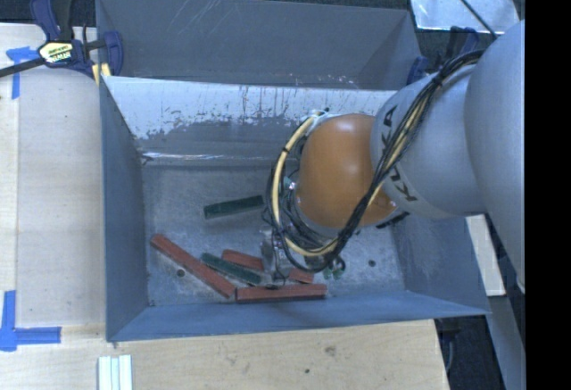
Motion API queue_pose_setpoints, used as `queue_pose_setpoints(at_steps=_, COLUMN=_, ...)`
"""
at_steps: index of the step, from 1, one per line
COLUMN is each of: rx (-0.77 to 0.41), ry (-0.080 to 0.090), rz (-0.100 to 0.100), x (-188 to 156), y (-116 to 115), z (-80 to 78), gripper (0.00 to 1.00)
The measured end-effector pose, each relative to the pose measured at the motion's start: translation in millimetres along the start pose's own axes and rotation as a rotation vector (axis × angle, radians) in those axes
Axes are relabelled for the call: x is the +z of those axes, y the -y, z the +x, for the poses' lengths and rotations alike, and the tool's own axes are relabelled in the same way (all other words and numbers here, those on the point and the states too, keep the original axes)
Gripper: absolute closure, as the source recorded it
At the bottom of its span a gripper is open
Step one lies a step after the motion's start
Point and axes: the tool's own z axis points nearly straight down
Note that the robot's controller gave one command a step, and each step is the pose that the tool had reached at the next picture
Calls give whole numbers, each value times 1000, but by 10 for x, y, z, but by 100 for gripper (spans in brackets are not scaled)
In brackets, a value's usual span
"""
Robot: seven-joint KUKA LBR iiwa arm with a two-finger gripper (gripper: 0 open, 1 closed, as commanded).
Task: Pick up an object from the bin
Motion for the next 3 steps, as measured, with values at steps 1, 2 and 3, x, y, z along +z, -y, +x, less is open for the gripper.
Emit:
queue_pose_setpoints(at_steps=1, rx=-71, ry=13, rz=-2, x=205, y=196, z=41, gripper=0)
queue_pose_setpoints(at_steps=2, rx=-73, ry=6, rz=-1, x=197, y=192, z=58, gripper=100)
queue_pose_setpoints(at_steps=3, rx=-73, ry=6, rz=-1, x=198, y=192, z=58, gripper=100)
